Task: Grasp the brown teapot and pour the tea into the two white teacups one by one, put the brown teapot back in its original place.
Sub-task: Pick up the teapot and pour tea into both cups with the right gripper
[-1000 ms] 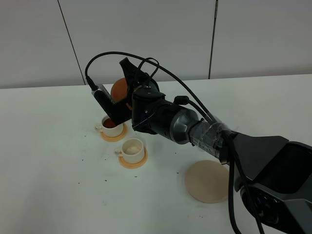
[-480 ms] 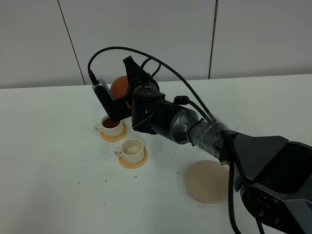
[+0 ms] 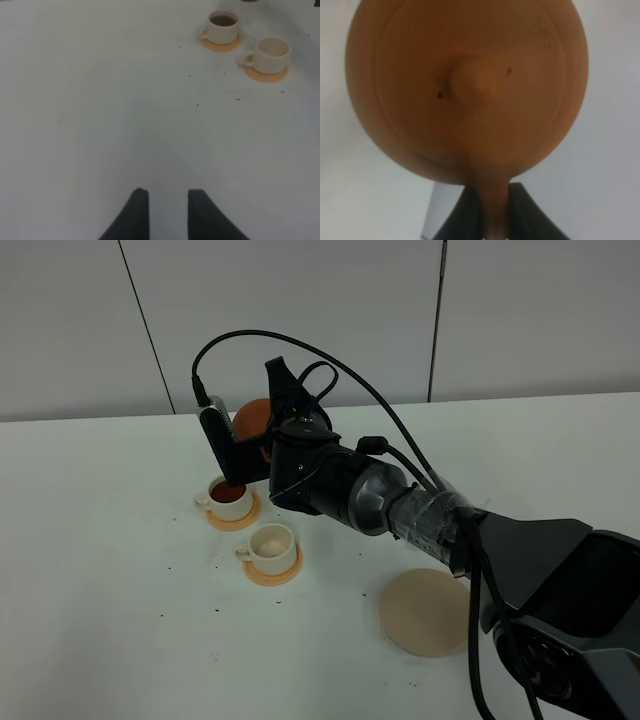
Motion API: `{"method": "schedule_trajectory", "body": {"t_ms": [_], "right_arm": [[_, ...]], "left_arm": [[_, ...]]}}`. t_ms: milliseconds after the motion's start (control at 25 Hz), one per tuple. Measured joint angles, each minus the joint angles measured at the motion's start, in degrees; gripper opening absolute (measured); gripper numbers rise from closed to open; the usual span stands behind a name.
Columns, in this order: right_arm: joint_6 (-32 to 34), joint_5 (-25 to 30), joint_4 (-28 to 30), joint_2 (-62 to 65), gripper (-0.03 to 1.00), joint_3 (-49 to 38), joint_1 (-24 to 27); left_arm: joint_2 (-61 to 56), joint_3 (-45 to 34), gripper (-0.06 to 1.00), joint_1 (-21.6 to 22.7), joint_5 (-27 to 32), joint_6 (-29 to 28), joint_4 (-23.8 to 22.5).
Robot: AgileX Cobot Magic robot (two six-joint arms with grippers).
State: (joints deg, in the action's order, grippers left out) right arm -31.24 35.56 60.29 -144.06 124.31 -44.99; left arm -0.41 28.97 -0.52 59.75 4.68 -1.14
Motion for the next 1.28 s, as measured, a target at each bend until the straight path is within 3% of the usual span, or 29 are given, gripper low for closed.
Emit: {"method": "schedule_trajectory", "body": {"t_ms": [360, 800, 1160, 1280], "right_arm": [[0.6, 2.0, -11.3, 0.5, 0.1, 0.0, 0.0], [1.0, 13.1, -25.3, 6.8, 0.1, 0.0, 0.5], [1.1, 17.7, -41.3, 8.6, 0.1, 0.0, 5.9], [1.0, 20.0, -44.0, 8.6, 0.1, 0.0, 7.5]], "left_arm": [[0.0, 0.0, 0.26, 0.0, 0.0, 0.0, 0.0], [0.0, 0.0, 0.26, 0.0, 0.0, 0.0, 0.0], [0.0, 0.0, 0.26, 0.0, 0.0, 0.0, 0.0], [0.0, 0.0, 0.26, 0.0, 0.0, 0.0, 0.0]]}}
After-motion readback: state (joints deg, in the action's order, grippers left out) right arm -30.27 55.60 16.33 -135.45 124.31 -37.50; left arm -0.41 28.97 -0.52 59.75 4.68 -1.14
